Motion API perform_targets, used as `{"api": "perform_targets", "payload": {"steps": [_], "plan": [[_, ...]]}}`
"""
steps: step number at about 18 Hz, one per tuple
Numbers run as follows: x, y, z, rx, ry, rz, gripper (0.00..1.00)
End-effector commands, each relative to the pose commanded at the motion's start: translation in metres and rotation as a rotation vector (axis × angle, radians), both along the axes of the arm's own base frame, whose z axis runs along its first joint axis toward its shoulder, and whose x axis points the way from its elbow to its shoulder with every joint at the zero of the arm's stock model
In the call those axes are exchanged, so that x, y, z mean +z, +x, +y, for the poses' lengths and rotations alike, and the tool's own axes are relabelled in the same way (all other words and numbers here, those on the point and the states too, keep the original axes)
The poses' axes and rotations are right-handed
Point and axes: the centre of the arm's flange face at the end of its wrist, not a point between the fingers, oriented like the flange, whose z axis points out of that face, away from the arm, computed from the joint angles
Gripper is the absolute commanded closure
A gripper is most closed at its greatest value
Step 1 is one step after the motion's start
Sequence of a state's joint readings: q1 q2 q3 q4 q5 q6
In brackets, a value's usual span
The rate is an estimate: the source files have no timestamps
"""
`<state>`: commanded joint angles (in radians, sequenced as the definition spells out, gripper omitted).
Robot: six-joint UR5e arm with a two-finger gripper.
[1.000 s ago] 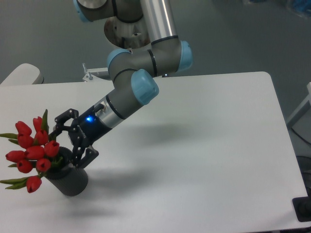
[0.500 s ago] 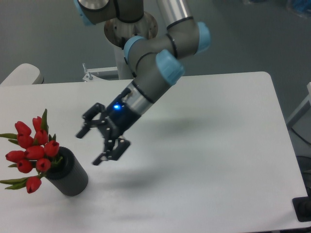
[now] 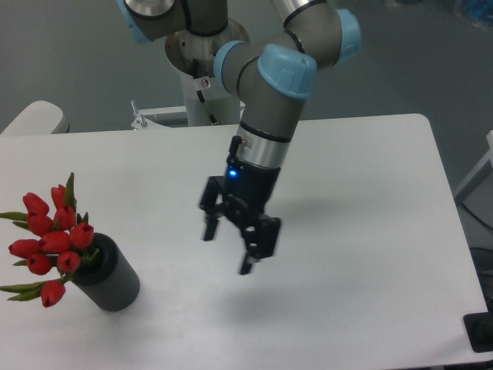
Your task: Insert the flowers into the vase
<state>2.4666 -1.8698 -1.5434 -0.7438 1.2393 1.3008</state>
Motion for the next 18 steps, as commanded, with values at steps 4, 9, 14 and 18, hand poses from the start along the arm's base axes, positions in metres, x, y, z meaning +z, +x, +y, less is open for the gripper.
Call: {"api": "perform_targets", "payload": {"steps": [4, 9, 14, 18], "plan": [[0.025, -0.021, 0.014, 0.003, -0.020, -0.006, 0.00], [0.045, -0.046, 0.028, 0.023, -0.055, 0.003, 0.00], [0.059, -0.069, 0.038, -0.023, -0.135, 0.072, 0.00], [0.058, -0.075, 0.034, -0.110, -0.244, 0.158, 0.00]]}}
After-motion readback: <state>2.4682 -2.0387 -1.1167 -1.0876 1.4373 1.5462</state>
